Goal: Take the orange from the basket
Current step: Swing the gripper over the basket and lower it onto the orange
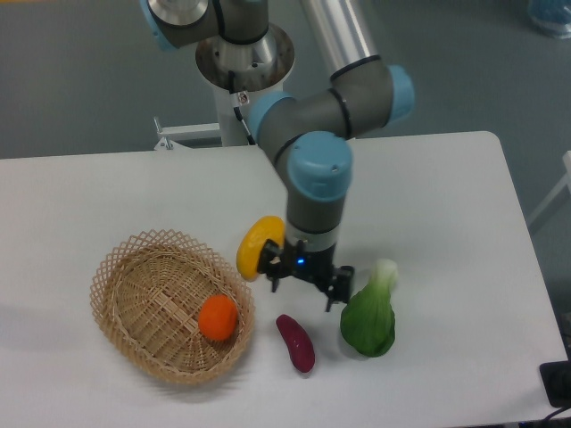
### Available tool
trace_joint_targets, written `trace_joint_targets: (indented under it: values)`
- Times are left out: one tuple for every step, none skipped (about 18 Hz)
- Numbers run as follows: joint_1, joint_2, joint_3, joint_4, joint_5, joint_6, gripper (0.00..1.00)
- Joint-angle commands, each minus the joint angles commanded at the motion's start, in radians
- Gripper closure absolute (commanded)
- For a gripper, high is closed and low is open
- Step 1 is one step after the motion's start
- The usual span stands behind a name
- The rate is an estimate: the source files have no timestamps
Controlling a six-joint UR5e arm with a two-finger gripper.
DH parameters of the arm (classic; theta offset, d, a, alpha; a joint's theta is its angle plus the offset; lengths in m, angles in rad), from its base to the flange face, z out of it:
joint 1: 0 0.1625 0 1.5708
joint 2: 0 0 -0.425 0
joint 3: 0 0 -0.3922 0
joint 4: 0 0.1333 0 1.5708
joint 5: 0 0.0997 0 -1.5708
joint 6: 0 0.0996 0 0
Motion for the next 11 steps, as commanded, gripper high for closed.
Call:
trace_joint_targets:
  values:
    - [-0.015,-0.006,0.0,0.0,0.0,-0.011,0.0]
    - [-0.026,-0.008,0.0,0.0,-0.002,-0.018,0.0]
    - [-0.043,-0.017,0.0,0.0,-0.002,-0.026,0.0]
    - [-0.058,-0.021,-0.002,0.0,0.0,-0.049,0.0]
    - [-0.072,-0.031,-0.002,0.0,0.0,-0.075,0.0]
    - [-0.083,-0.037,-0.003,0.002,0.002,-0.098,0.0]
    - [-0.094,-0.043,-0.003,0.003,0.003,-0.115,0.0]
    - [-0.1,-0.048,-0.008,0.003,0.005,-0.117,0.0]
    - [-0.103,-0.049,-0.011,0.003,0.006,-0.117,0.0]
    - [-0.103,-0.051,-0.02,0.005,0.006,-0.117,0.0]
    - [-0.108,-0.051,-0.028,0.005,0.006,-0.118,0.0]
